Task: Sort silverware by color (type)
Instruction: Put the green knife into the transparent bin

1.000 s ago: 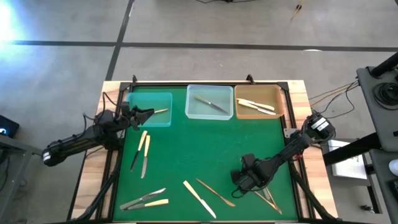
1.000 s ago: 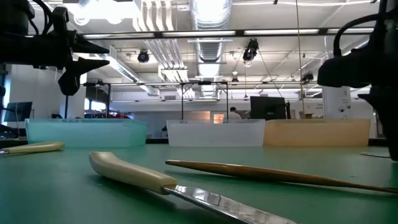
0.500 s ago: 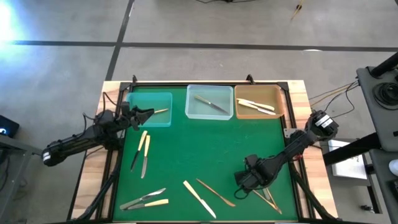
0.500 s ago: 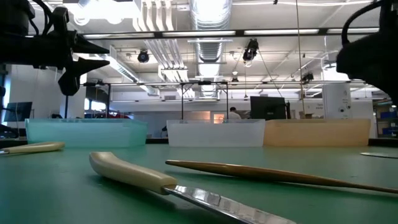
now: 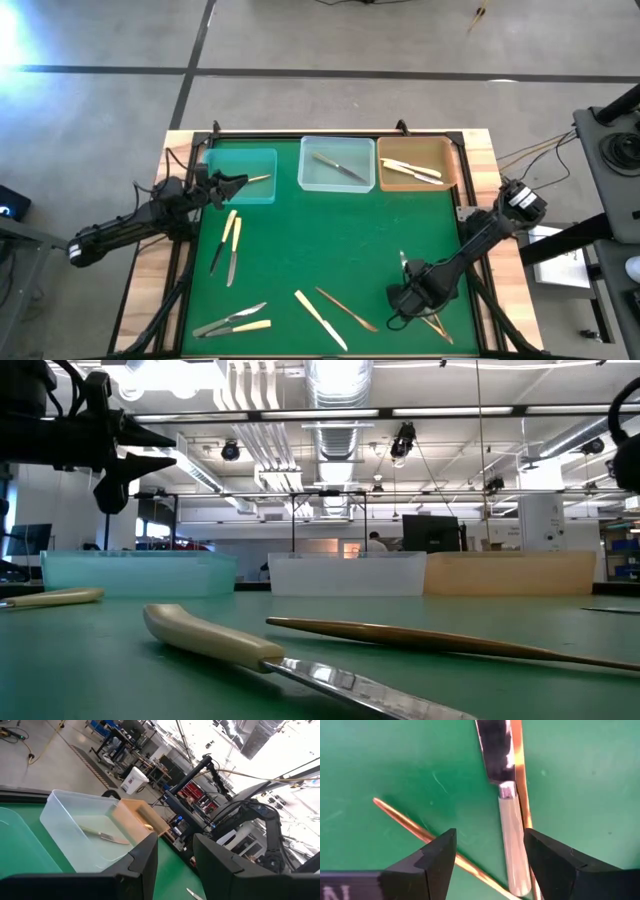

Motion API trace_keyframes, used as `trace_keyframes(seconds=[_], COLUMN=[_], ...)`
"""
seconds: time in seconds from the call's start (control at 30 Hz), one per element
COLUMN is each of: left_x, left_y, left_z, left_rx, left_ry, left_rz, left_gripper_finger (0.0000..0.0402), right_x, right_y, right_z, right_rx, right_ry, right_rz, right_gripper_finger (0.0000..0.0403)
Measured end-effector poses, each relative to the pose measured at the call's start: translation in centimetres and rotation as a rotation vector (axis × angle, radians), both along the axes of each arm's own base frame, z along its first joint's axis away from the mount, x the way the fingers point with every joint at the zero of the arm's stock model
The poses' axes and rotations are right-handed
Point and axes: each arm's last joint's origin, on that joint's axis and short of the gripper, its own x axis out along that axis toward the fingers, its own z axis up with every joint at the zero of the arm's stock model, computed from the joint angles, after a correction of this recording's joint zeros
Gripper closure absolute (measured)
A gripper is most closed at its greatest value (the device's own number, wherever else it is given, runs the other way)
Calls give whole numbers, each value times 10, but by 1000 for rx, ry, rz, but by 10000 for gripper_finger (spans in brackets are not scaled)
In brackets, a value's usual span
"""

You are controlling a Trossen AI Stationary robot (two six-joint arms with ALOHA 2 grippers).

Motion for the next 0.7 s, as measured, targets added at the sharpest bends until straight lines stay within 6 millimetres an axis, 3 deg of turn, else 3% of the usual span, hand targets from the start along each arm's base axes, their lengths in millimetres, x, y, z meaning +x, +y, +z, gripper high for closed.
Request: trace_keyframes(seconds=[0.7], left_x=[0], left_y=[0], left_z=[0], left_rx=[0], left_ry=[-1], left_rz=[0], left_gripper_finger=[293], right_x=[-13], right_y=[29], right_z=[-14], right_rx=[20], right_ry=[-25], right_rz=[-8], right_gripper_finger=[180])
